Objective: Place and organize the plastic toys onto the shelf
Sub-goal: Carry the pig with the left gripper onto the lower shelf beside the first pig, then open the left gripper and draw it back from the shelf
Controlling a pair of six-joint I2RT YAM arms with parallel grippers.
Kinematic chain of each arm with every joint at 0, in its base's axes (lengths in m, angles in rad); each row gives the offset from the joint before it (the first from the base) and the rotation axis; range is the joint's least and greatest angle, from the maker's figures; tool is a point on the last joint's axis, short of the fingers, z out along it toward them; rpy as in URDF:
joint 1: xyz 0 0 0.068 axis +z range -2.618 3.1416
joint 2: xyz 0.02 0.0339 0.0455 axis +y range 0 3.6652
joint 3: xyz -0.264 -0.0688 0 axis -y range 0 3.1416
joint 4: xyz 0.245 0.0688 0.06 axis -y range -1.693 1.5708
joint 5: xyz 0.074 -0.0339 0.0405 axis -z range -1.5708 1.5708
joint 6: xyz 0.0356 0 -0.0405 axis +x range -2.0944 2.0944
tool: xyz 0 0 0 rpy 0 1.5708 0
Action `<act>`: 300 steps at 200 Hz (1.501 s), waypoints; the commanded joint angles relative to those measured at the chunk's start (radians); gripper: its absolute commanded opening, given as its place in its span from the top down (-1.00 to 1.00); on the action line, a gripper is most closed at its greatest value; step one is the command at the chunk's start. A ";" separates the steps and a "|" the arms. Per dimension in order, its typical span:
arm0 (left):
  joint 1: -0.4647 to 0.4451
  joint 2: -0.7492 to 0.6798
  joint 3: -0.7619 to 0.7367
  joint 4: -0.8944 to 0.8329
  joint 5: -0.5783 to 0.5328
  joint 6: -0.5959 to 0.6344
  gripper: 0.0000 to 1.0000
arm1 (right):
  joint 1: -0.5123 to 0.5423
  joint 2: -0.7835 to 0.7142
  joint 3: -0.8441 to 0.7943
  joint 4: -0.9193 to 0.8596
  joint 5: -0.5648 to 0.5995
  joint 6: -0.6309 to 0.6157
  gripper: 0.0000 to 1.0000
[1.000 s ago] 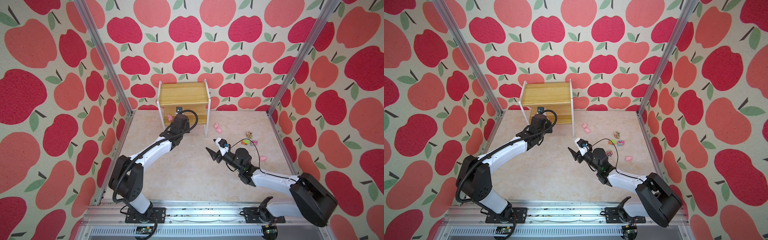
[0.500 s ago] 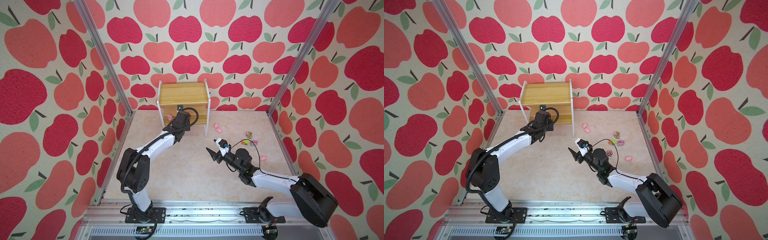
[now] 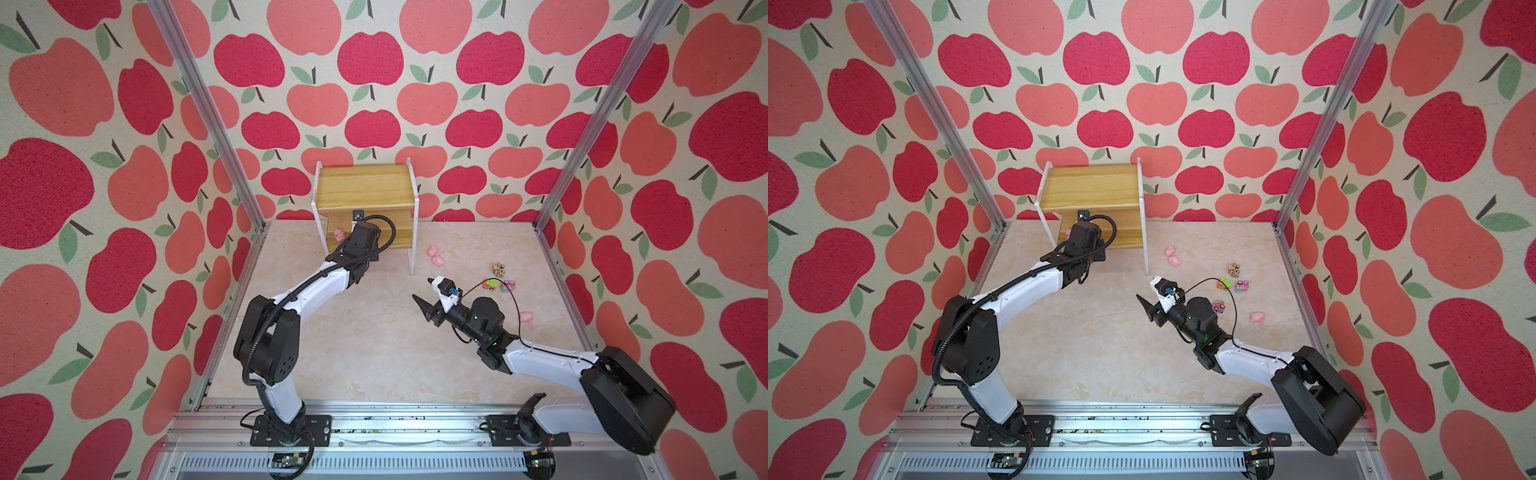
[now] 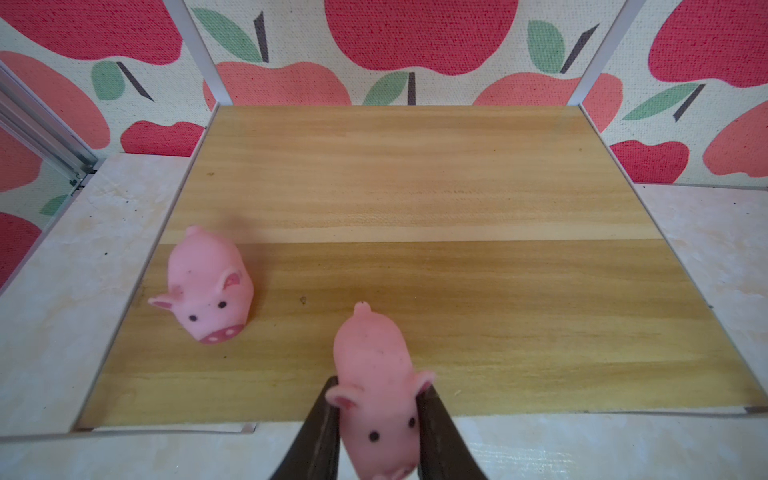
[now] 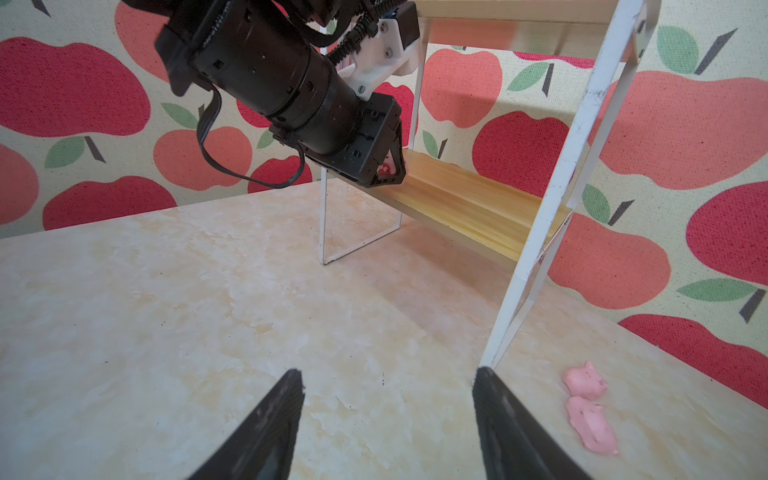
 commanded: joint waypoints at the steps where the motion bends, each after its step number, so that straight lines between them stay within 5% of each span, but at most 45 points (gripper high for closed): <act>1: 0.022 0.018 -0.020 0.079 -0.060 0.018 0.37 | 0.004 0.003 -0.017 0.034 0.009 -0.011 -0.36; 130: 0.032 0.053 -0.057 0.192 -0.079 0.085 0.30 | 0.004 0.025 -0.013 0.047 0.009 -0.012 -0.36; 224: -0.001 -0.051 -0.135 0.220 -0.069 0.118 -0.20 | 0.003 0.042 0.000 0.055 0.002 0.011 -0.38; 300: -0.033 -0.324 -0.294 0.140 -0.035 0.136 -0.73 | -0.018 -0.079 0.006 -0.090 0.075 0.143 -0.47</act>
